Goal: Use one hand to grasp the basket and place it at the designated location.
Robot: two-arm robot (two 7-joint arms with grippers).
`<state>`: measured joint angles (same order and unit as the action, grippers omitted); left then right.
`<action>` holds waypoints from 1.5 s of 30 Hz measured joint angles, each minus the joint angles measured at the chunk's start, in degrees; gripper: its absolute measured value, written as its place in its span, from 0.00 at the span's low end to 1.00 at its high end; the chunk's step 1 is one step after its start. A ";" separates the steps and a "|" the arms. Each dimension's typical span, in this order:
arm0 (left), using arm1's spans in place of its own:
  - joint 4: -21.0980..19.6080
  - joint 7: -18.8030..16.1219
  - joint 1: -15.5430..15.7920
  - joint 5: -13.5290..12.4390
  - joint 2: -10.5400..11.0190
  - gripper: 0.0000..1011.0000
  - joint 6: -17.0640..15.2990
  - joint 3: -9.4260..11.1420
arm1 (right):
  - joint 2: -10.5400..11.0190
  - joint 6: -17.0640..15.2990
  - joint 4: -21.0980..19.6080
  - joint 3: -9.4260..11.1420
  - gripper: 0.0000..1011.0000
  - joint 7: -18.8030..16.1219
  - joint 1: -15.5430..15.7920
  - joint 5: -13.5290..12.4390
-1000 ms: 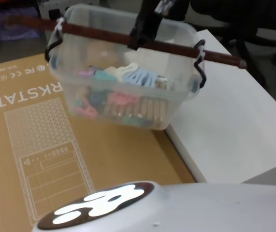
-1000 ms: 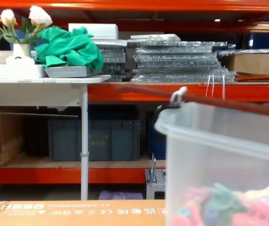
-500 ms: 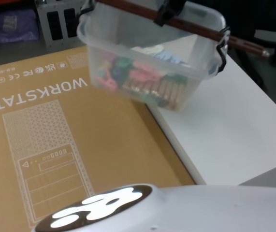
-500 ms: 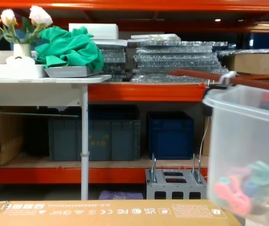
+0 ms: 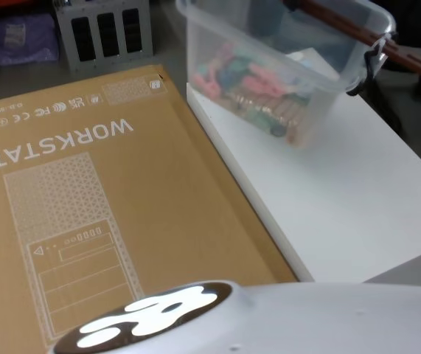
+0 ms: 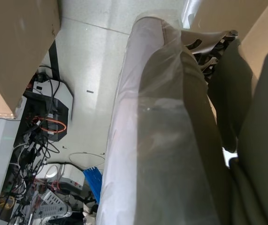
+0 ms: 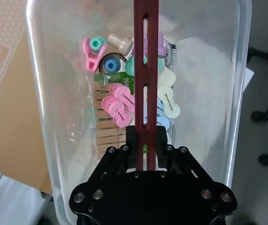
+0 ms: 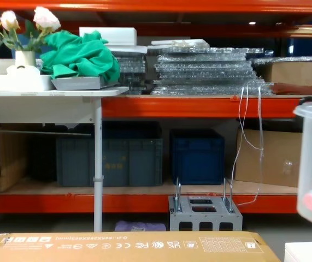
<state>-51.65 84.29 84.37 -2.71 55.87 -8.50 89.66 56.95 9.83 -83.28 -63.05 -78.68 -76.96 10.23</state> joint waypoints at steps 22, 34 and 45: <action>0.00 0.00 0.00 0.00 0.00 0.00 0.00 0.00 | 2.72 -10.10 5.92 1.24 0.23 -0.19 3.94 3.49; 0.00 0.00 0.00 0.00 0.00 0.00 0.00 0.00 | 4.54 -13.17 6.20 1.94 0.23 0.21 7.05 4.17; 0.00 0.00 0.00 0.00 0.00 0.00 0.00 0.00 | 5.60 -16.14 4.10 2.94 0.23 0.78 9.65 3.69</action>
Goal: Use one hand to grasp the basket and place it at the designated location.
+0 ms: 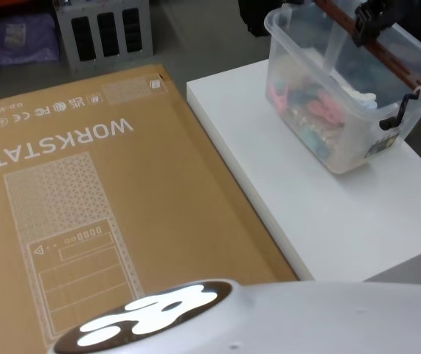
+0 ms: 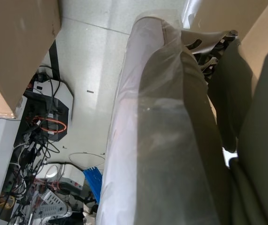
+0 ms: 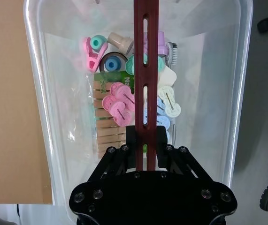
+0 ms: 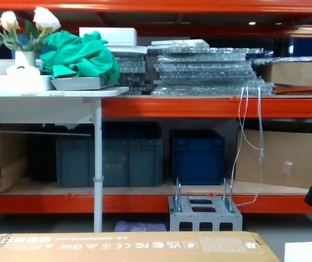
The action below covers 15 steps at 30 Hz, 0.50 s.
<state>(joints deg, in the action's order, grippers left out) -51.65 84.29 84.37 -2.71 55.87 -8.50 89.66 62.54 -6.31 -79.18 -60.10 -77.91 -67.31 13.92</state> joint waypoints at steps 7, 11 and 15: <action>0.00 0.00 0.00 0.00 0.00 0.00 0.00 0.00 | -0.24 -1.10 -0.76 0.37 0.23 0.89 1.47 0.52; 0.00 0.00 0.00 0.00 0.00 0.00 0.00 0.00 | -0.60 -2.25 -0.51 0.77 0.23 1.34 2.17 0.74; 0.00 0.00 0.00 0.00 0.00 0.00 0.00 0.00 | -0.84 -3.41 -0.57 1.31 0.23 1.67 3.01 0.69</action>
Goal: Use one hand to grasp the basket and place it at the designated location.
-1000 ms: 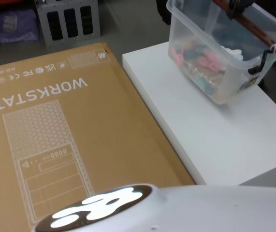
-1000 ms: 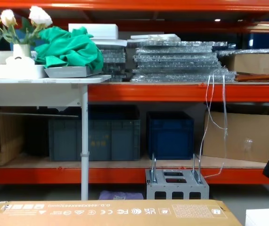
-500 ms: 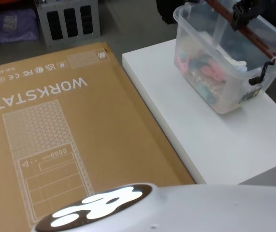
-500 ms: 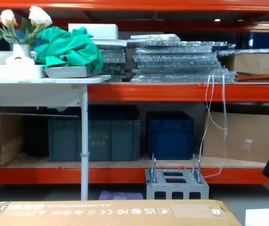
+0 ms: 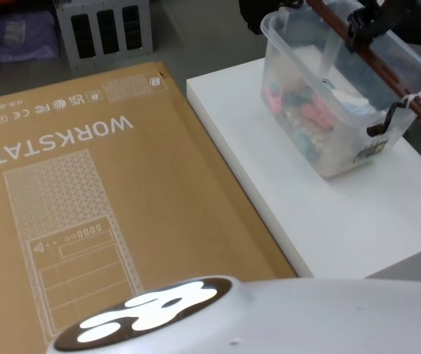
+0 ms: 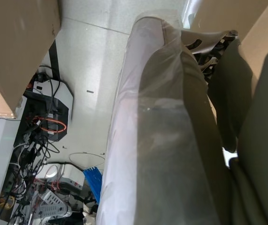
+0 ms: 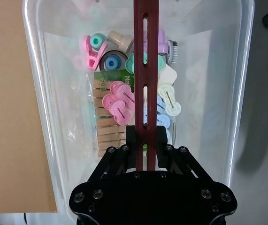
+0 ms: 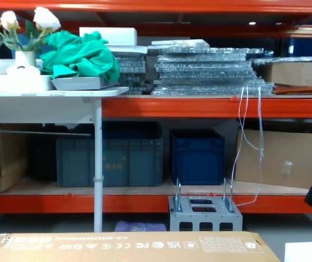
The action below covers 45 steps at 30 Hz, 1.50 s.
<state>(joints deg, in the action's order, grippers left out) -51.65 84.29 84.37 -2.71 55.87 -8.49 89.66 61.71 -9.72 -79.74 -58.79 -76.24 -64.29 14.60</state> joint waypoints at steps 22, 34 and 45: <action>0.00 0.00 0.00 0.00 0.00 0.00 0.00 0.00 | -2.45 -2.39 0.77 1.33 0.23 -2.28 1.93 0.84; 0.00 0.00 0.00 0.00 0.00 0.00 0.00 0.00 | -3.49 -1.60 1.41 1.89 0.23 -2.92 2.63 2.37; 0.00 0.00 0.00 0.00 0.01 0.00 0.00 0.00 | -3.06 -0.35 1.22 3.67 0.48 -2.60 3.93 2.18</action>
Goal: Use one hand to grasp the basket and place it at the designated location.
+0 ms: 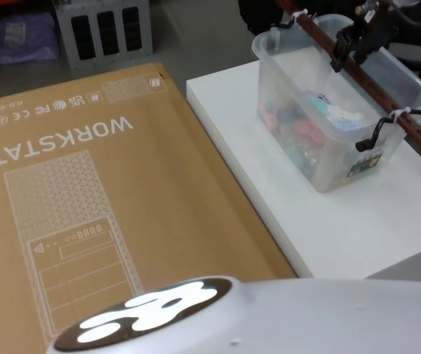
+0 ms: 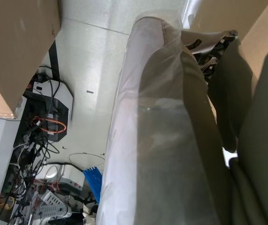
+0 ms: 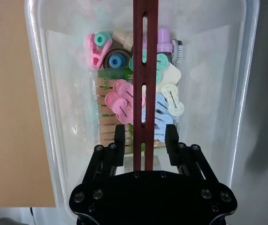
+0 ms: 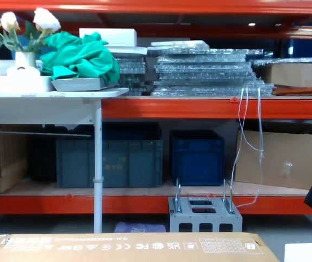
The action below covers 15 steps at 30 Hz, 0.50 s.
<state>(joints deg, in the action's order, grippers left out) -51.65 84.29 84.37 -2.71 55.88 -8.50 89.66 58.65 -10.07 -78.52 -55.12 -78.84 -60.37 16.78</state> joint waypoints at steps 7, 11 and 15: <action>0.00 0.00 0.00 0.00 0.00 0.00 0.00 0.00 | 0.31 0.19 -0.06 1.25 0.68 0.32 0.52 -0.17; 0.00 0.00 0.00 0.00 -0.01 0.00 0.00 0.00 | 0.64 0.26 0.00 2.26 0.81 0.39 0.60 -0.61; 0.00 0.00 0.00 0.01 0.00 0.00 0.00 0.00 | 1.00 0.56 -0.06 3.23 0.92 0.13 0.40 -1.06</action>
<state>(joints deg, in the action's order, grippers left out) -51.66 84.29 84.37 -2.70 55.87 -8.50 89.66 59.65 -9.51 -78.59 -51.89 -78.71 -59.96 15.71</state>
